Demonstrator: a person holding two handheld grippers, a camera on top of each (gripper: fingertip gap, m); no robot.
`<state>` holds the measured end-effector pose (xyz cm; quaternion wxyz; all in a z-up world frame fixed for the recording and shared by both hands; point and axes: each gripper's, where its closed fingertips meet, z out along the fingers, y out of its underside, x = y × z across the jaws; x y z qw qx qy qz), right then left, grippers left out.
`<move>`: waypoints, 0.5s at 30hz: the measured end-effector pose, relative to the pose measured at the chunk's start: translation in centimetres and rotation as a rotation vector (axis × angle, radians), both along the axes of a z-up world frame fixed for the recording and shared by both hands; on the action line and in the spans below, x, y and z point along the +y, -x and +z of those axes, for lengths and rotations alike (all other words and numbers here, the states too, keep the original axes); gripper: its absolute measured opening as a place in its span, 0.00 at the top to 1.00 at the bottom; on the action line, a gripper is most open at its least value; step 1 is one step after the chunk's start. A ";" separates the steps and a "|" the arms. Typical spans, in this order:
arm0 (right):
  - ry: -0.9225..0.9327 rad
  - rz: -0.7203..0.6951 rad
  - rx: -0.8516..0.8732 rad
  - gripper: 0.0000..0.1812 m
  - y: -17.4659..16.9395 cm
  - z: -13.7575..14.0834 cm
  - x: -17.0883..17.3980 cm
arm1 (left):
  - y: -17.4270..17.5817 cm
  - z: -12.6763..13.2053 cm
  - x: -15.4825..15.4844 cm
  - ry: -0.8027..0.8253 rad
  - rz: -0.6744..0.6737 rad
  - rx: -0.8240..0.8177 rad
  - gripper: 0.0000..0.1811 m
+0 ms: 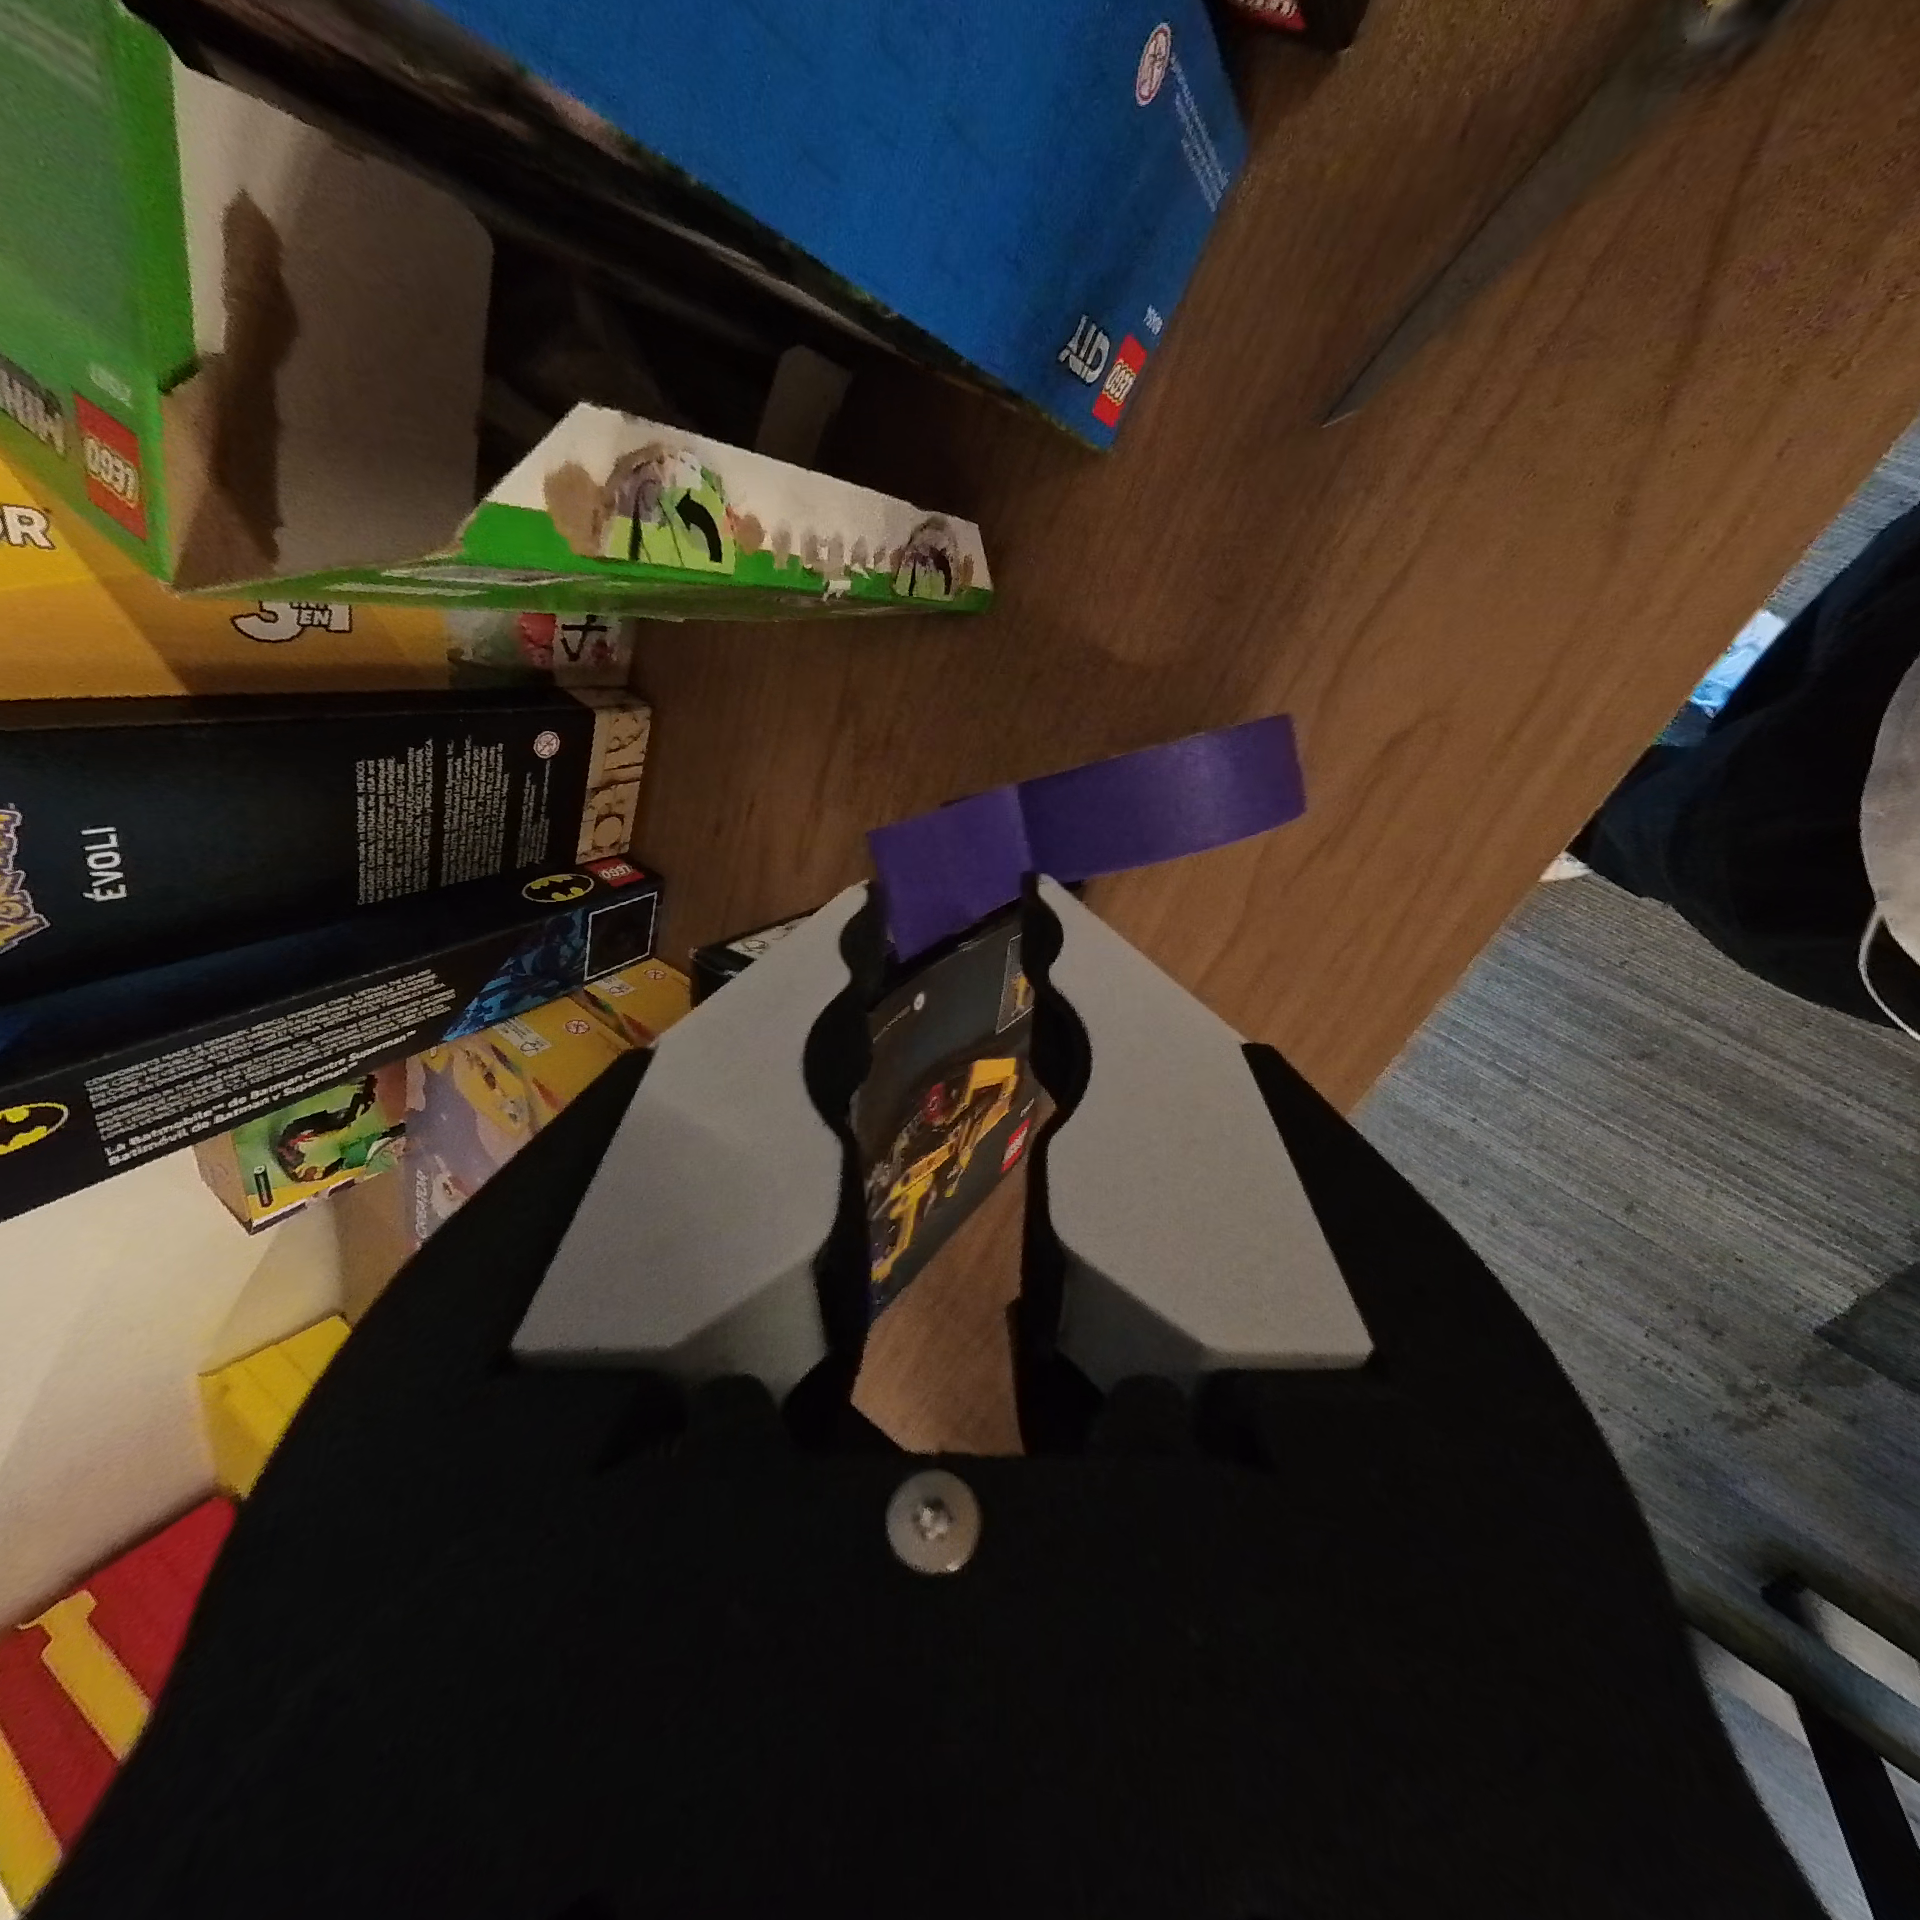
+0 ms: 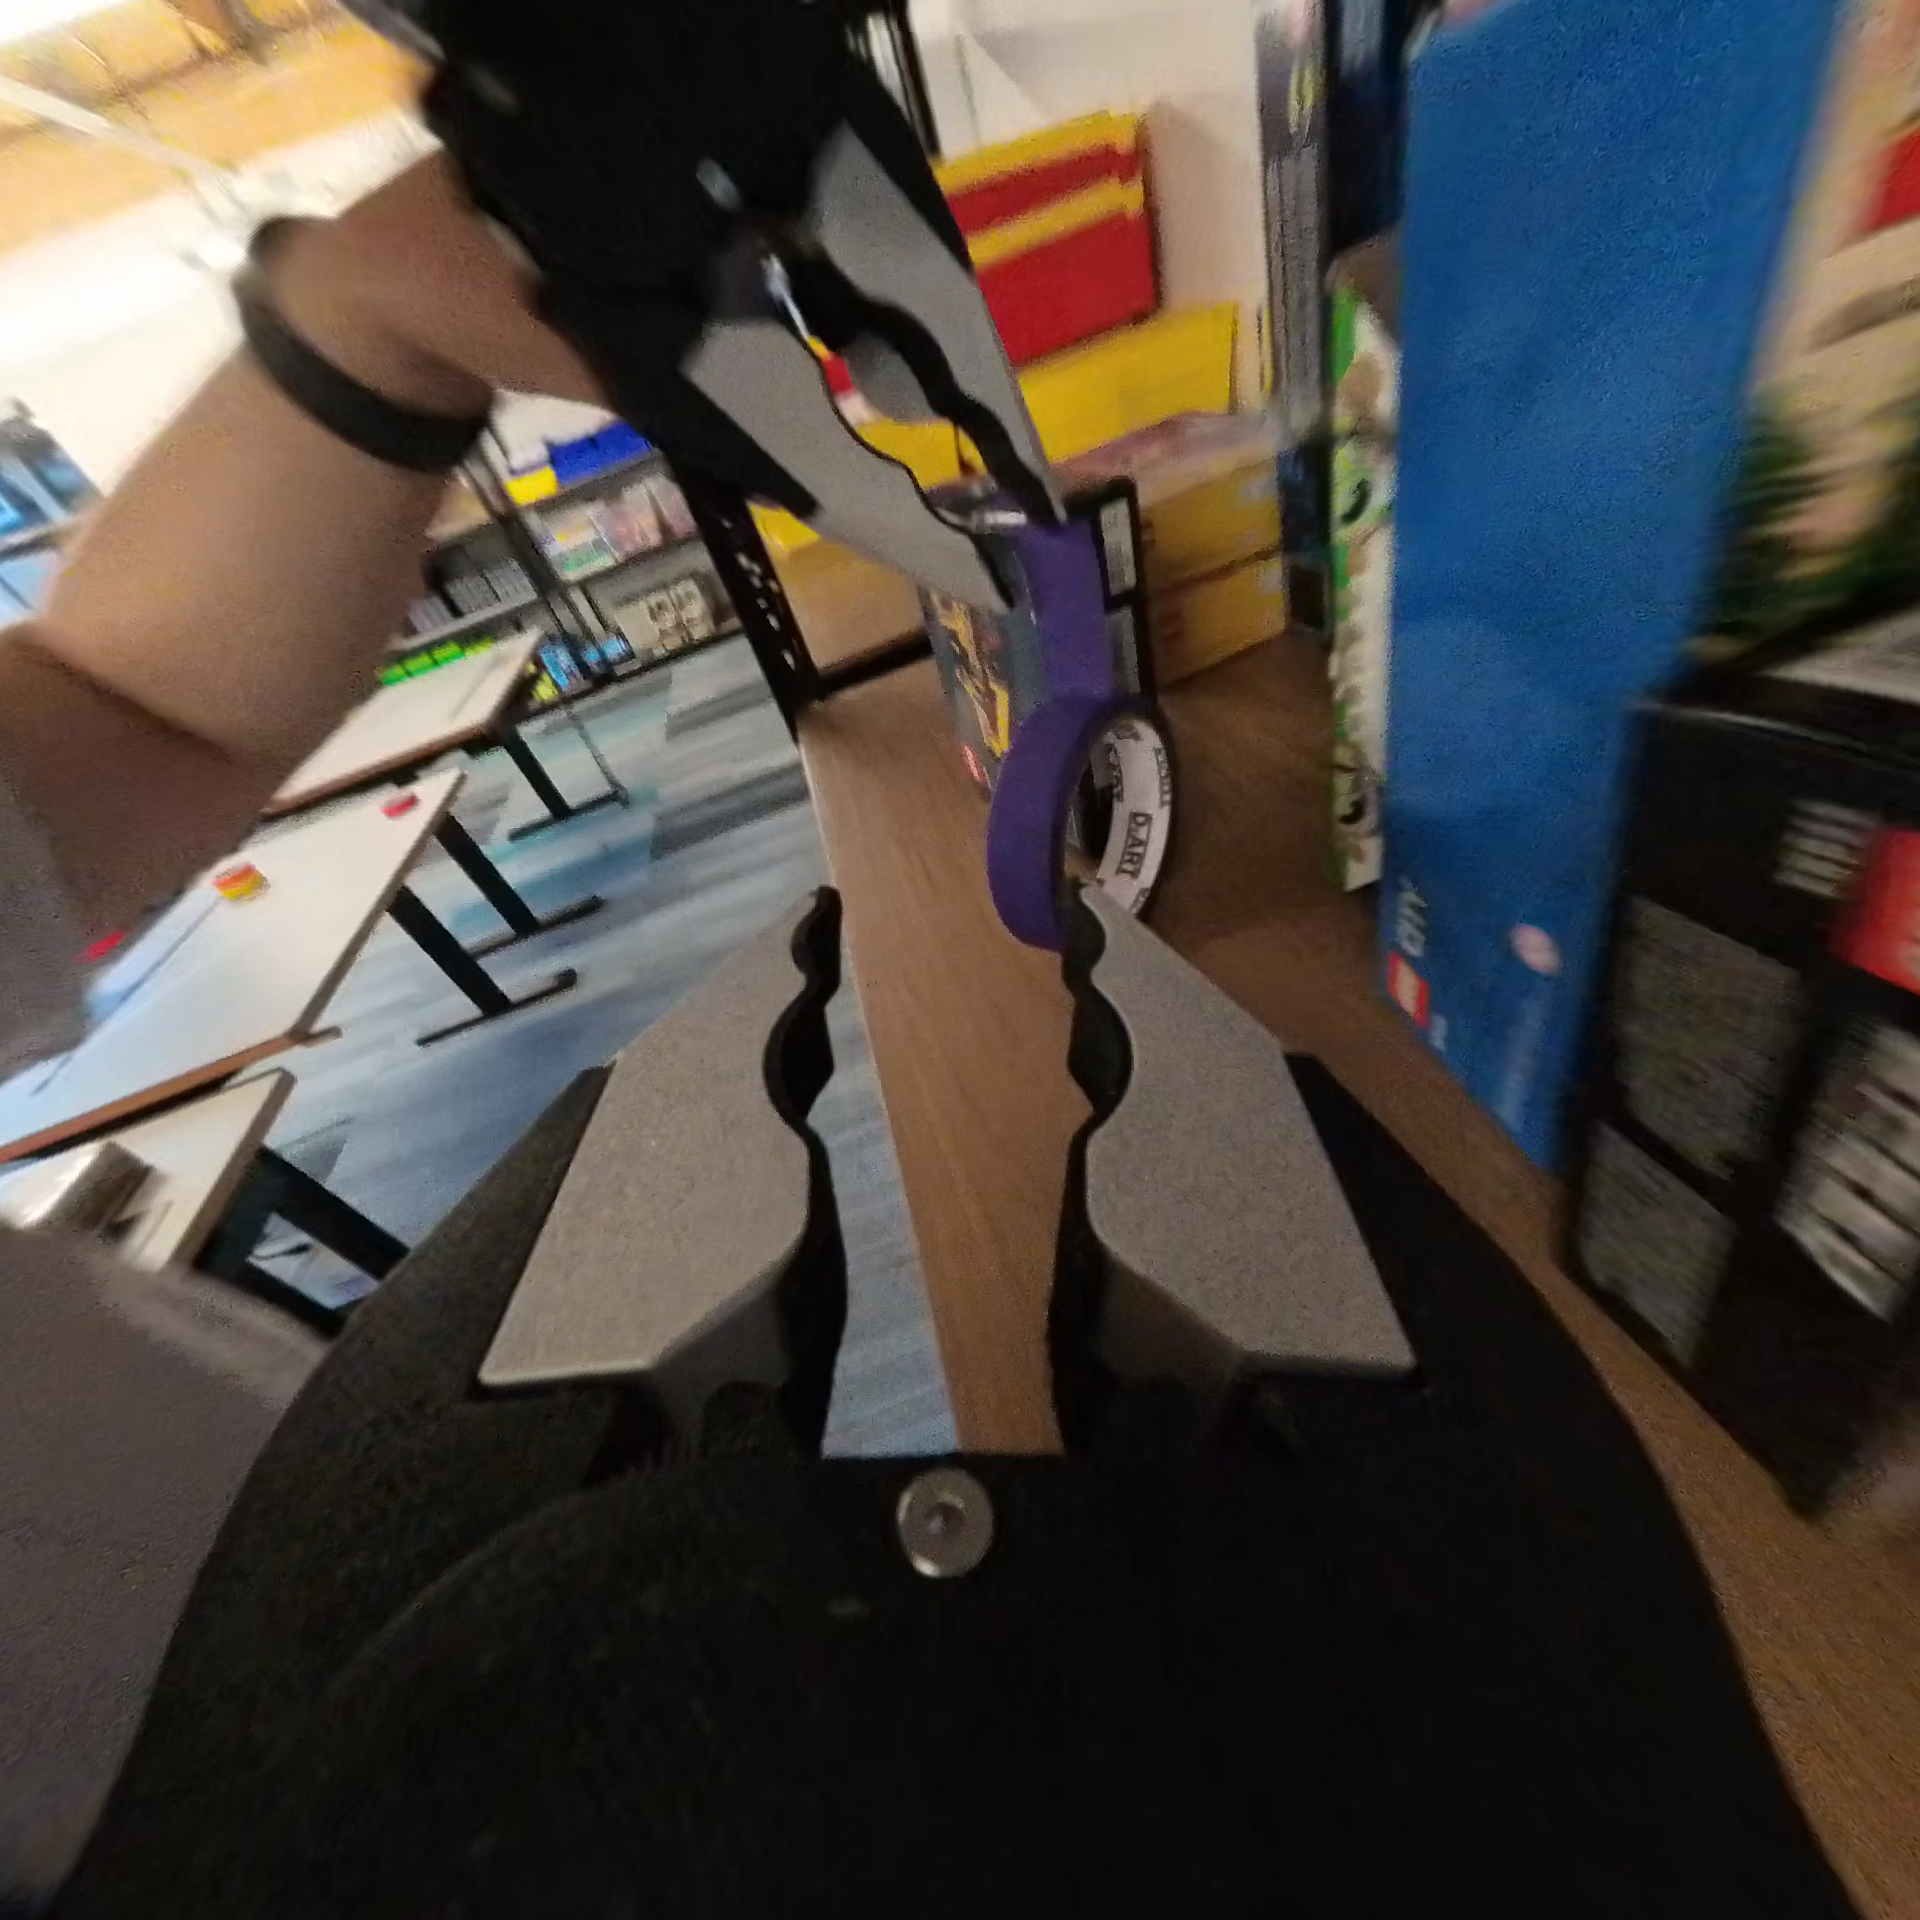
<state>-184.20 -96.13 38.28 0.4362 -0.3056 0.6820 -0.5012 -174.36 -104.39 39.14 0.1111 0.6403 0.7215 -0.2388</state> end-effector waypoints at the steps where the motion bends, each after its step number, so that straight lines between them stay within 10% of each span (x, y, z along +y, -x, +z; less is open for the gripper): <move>1: -0.021 -0.017 0.047 0.76 -2.1 -1.2 -1.4 | 0.1 0.0 0.2 -0.001 -0.003 0.003 0.87; 5: -0.074 -0.059 0.114 0.68 -7.5 -4.8 -5.1 | 0.3 0.1 1.3 -0.009 -0.020 0.028 0.87; 10: -0.108 0.002 0.164 0.86 -9.8 -6.1 -5.5 | 0.4 0.1 2.0 0.003 -0.043 0.037 0.85; 15: -0.169 0.072 0.149 0.86 -9.5 -5.8 -4.2 | -2.2 -1.0 0.7 0.188 -0.132 -0.259 0.82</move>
